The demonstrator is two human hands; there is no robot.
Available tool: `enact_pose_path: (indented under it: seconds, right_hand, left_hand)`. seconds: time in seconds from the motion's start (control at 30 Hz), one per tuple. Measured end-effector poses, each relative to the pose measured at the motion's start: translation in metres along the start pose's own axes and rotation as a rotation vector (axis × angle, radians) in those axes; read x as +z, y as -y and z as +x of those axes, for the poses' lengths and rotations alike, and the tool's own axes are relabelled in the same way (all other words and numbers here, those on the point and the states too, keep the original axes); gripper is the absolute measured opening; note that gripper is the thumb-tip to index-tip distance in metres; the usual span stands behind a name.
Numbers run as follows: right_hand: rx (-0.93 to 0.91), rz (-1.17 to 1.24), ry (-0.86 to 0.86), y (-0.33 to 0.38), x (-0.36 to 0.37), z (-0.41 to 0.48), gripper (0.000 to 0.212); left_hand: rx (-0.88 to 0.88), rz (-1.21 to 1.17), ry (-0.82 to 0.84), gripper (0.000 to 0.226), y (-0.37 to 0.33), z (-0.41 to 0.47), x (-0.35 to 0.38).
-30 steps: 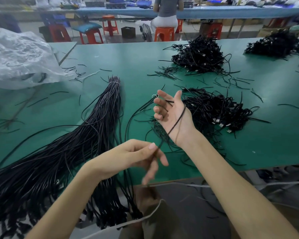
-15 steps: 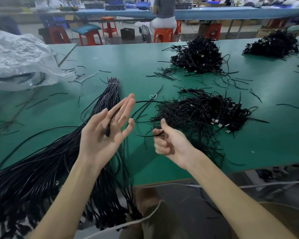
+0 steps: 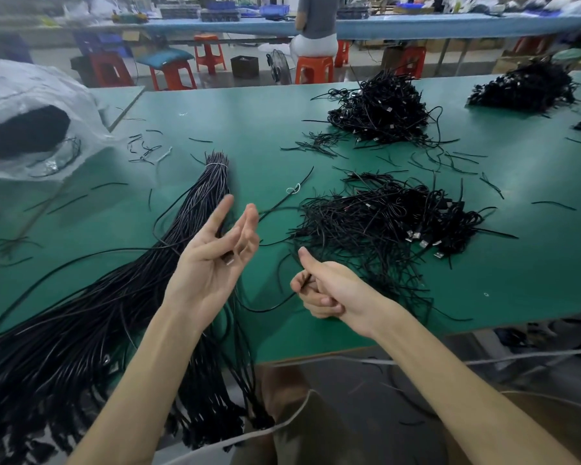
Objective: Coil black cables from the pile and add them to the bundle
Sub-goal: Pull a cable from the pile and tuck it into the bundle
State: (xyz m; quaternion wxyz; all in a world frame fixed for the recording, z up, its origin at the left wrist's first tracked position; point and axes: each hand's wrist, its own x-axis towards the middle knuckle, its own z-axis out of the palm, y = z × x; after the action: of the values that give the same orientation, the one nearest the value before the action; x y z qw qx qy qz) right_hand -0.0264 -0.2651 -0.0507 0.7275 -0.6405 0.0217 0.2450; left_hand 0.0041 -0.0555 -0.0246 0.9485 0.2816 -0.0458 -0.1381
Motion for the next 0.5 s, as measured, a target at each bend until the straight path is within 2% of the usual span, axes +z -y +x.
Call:
enact_pose_path:
  seconds: [0.17, 0.2, 0.27, 0.37, 0.5]
  right_hand:
    - [0.008, -0.011, -0.002, -0.003, -0.002, -0.004, 0.058]
    - [0.005, -0.017, -0.004, -0.003, -0.003, -0.005, 0.058]
    - [-0.005, -0.025, -0.021, -0.002, -0.006, -0.007, 0.060]
    - [-0.023, 0.009, -0.049, -0.001, -0.014, -0.012, 0.060]
    - [-0.021, 0.048, -0.062, -0.001, -0.027, -0.021, 0.061]
  left_hand:
    - [0.052, 0.166, -0.098, 0.035, 0.001, 0.002, 0.005]
    - [0.050, 0.211, -0.105, 0.042, 0.000, 0.001, 0.007]
    - [0.028, 0.288, -0.047, 0.072, -0.005, -0.001, 0.007]
    - [0.010, 0.446, 0.139, 0.107, -0.023, -0.008, 0.004]
    - [0.012, 0.636, 0.263, 0.085, -0.044, -0.014, -0.003]
